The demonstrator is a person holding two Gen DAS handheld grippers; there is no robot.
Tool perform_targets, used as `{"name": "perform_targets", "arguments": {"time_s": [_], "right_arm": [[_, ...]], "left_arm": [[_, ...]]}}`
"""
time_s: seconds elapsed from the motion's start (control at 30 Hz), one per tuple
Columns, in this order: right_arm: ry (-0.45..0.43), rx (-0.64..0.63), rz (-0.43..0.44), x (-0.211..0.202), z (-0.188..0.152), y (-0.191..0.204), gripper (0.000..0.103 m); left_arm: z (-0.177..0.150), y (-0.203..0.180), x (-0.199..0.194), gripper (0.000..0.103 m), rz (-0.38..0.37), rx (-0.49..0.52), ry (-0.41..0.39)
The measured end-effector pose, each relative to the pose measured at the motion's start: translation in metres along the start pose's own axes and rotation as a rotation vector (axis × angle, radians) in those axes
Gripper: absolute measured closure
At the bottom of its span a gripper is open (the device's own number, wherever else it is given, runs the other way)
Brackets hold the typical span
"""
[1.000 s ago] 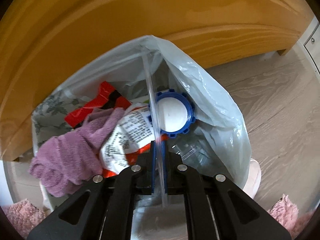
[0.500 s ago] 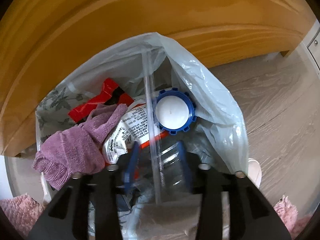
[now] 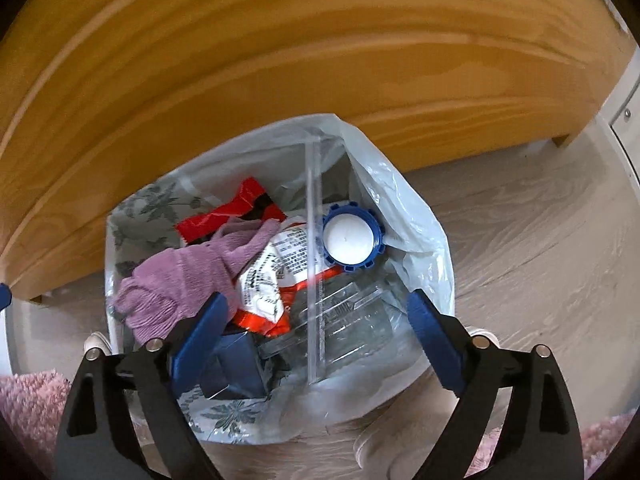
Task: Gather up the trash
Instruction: 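Raise both open tools from the bin up over the bed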
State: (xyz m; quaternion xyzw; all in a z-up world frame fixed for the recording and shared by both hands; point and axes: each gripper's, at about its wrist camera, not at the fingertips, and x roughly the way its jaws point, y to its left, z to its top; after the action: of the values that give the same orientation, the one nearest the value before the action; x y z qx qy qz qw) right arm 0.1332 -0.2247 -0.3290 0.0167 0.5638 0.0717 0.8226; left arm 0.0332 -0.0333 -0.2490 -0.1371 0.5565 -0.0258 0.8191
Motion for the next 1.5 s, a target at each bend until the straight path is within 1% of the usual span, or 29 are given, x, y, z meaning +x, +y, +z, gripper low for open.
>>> {"name": "perform_targets", "arguments": {"time_s": [0.03, 0.07, 0.37, 0.5, 0.63, 0.73, 0.8, 0.9, 1.0, 1.13, 1.23, 1.5], "right_arm": [[-0.005, -0.002, 0.007, -0.002, -0.001, 0.001, 0.009], [-0.011, -0.003, 0.011, -0.004, -0.001, 0.000, 0.008], [-0.077, -0.042, -0.025, -0.030, -0.009, 0.006, 0.008], [-0.146, -0.068, -0.044, -0.045, -0.012, 0.005, 0.008], [-0.193, -0.061, -0.037, -0.064, -0.010, 0.004, 0.008], [-0.275, -0.043, -0.033, -0.083, -0.008, 0.000, 0.008], [-0.354, -0.037, -0.040, -0.100, -0.006, -0.003, 0.008], [-0.445, -0.055, -0.086, -0.122, -0.003, -0.002, 0.008], [-0.530, -0.061, -0.072, -0.144, 0.000, -0.005, 0.008], [-0.596, -0.084, -0.032, -0.169, 0.001, -0.006, 0.008], [-0.646, -0.109, -0.015, -0.189, -0.001, -0.002, 0.008], [-0.786, -0.135, 0.037, -0.241, -0.010, -0.001, 0.008]], "left_arm": [[0.000, -0.001, -0.002, 0.008, 0.000, 0.001, -0.004], [0.000, -0.001, -0.004, 0.008, -0.001, 0.003, -0.010], [0.000, -0.005, -0.024, 0.008, -0.037, -0.007, -0.048], [-0.001, -0.004, -0.032, 0.008, -0.058, -0.019, -0.066], [0.000, -0.003, -0.041, 0.008, -0.056, -0.020, -0.100], [0.001, -0.002, -0.049, 0.008, -0.057, -0.026, -0.128], [0.002, -0.003, -0.056, 0.008, -0.053, -0.024, -0.150], [0.002, -0.005, -0.069, 0.008, -0.047, -0.019, -0.189], [0.002, -0.005, -0.084, 0.008, -0.049, -0.012, -0.237], [0.002, -0.006, -0.106, 0.008, -0.040, 0.004, -0.300], [0.001, -0.007, -0.126, 0.008, -0.033, 0.017, -0.367], [0.002, -0.013, -0.165, 0.008, -0.037, 0.044, -0.448]]}}
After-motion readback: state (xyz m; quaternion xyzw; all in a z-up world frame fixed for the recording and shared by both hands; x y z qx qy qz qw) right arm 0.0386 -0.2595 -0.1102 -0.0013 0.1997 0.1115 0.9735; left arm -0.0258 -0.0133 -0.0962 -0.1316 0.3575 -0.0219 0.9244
